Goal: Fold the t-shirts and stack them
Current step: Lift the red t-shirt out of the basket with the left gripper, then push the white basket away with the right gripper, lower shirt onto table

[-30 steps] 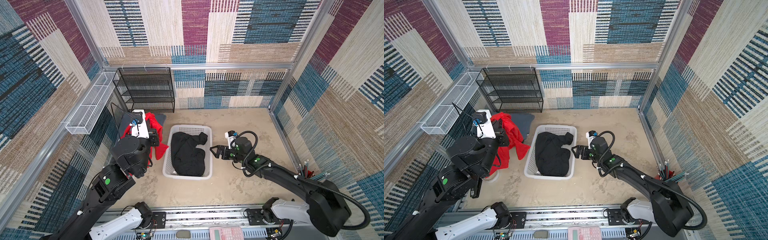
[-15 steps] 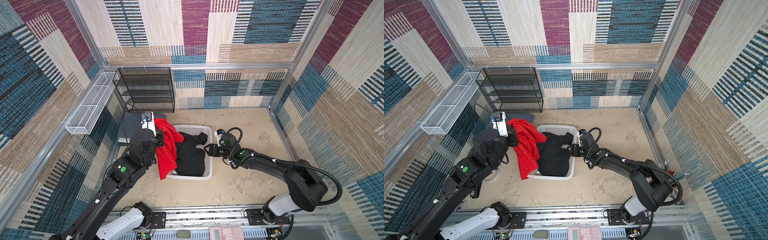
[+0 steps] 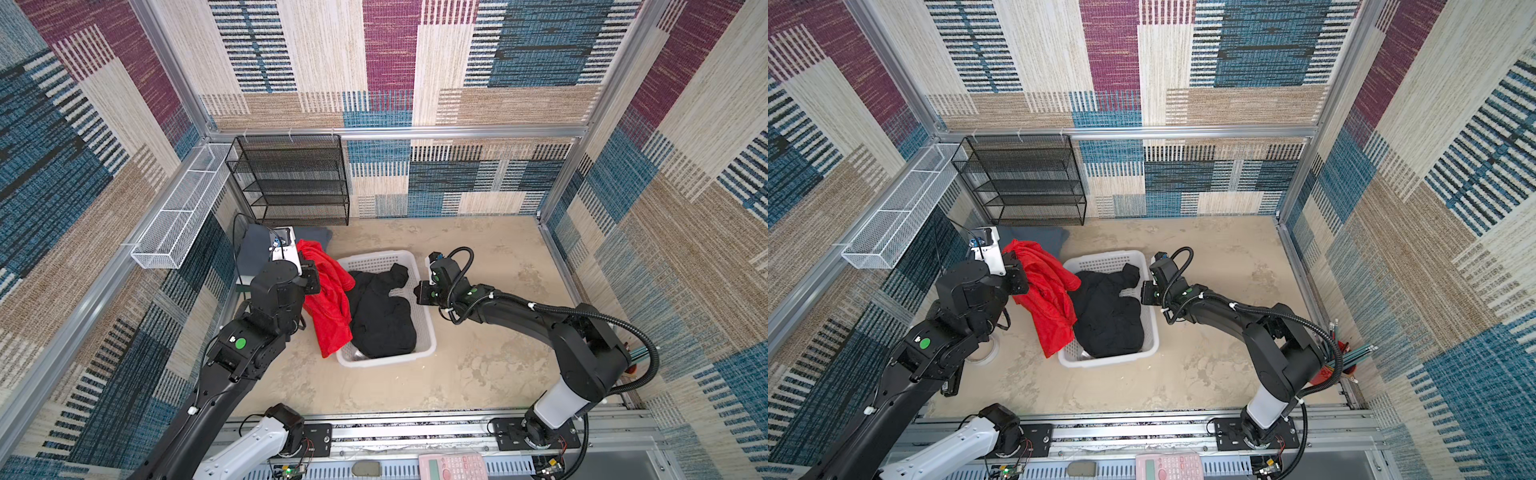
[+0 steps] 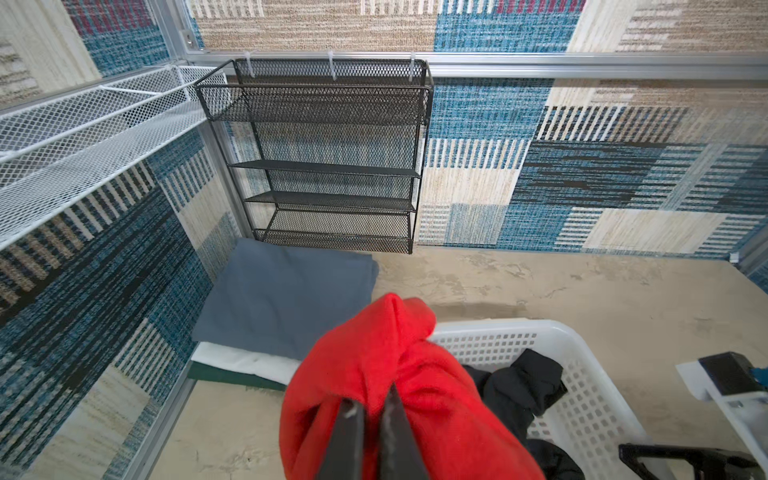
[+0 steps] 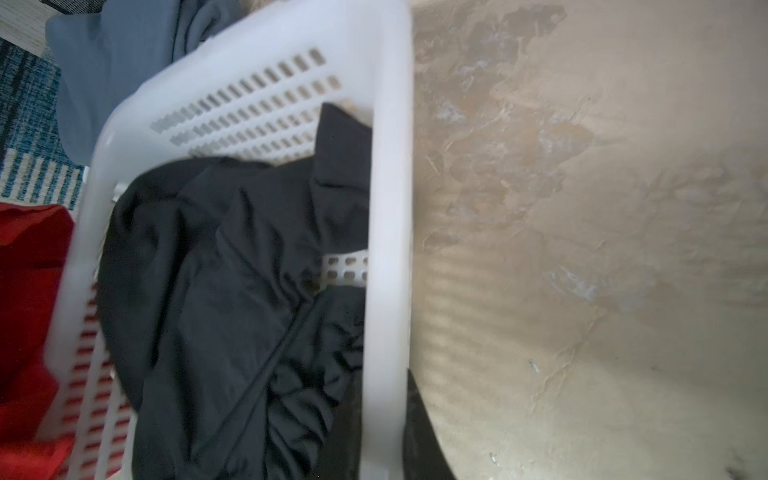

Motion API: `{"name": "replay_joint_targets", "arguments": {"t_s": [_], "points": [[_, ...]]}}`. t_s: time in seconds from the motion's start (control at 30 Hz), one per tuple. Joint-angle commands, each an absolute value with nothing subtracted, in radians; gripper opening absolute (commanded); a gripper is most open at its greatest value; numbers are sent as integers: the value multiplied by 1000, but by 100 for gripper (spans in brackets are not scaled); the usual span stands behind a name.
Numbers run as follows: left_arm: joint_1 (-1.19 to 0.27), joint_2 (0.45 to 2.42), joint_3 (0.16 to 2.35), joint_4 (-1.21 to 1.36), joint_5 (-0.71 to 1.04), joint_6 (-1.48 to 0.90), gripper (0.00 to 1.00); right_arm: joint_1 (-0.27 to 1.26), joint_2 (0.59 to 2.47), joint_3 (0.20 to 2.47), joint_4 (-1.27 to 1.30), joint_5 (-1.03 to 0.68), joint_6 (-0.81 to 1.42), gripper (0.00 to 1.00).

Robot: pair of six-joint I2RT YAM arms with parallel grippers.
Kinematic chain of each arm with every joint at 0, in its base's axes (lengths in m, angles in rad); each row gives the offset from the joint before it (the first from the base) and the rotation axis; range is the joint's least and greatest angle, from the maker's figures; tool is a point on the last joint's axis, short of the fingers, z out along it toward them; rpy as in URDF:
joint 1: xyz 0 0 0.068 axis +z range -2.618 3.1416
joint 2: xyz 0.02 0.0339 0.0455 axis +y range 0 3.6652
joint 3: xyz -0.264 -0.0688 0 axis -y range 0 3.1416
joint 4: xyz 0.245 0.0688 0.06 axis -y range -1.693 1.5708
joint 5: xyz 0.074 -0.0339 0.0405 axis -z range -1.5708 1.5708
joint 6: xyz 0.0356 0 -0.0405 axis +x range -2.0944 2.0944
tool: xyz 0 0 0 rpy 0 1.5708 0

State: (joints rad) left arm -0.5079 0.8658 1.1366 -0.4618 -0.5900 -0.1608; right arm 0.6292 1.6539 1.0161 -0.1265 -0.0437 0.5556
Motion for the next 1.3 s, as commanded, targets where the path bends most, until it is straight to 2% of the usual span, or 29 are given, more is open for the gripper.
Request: {"name": "replay_joint_targets", "arguments": {"t_s": [0.0, 0.23, 0.4, 0.53, 0.73, 0.77, 0.8, 0.83, 0.87, 0.9, 0.93, 1.13, 1.27], "points": [[-506, 851, 1126, -431, -664, -140, 0, 629, 1663, 1045, -202, 58, 506, 6], [-505, 841, 1106, -417, -706, -121, 0, 582, 1646, 1079, -285, 138, 487, 4], [-506, 836, 1091, -403, -687, -123, 0, 453, 1592, 1077, -302, 178, 409, 5], [-506, 841, 1083, -396, -660, -129, 0, 325, 1578, 1106, -290, 211, 271, 1], [-506, 856, 1083, -391, -590, -144, 0, 205, 1734, 1335, -387, 391, 89, 3], [-505, 855, 1081, -390, -580, -149, 0, 193, 1764, 1367, -397, 423, 75, 6], [-506, 855, 1079, -390, -565, -155, 0, 174, 1806, 1421, -417, 445, 58, 17], [-506, 856, 1076, -391, -549, -165, 0, 158, 1838, 1470, -445, 440, 52, 37], [-506, 855, 1074, -390, -522, -176, 0, 147, 1869, 1523, -485, 440, 56, 71], [-505, 856, 1073, -391, -487, -182, 0, 143, 1891, 1575, -523, 448, 63, 94], [-506, 857, 1075, -400, -458, -192, 0, 143, 1901, 1609, -549, 448, 70, 99], [-508, 855, 1041, -406, -404, -245, 0, 161, 1803, 1626, -524, 261, 153, 99], [-506, 854, 1012, -393, -370, -269, 0, 244, 1780, 1605, -520, 170, 196, 99]]}}
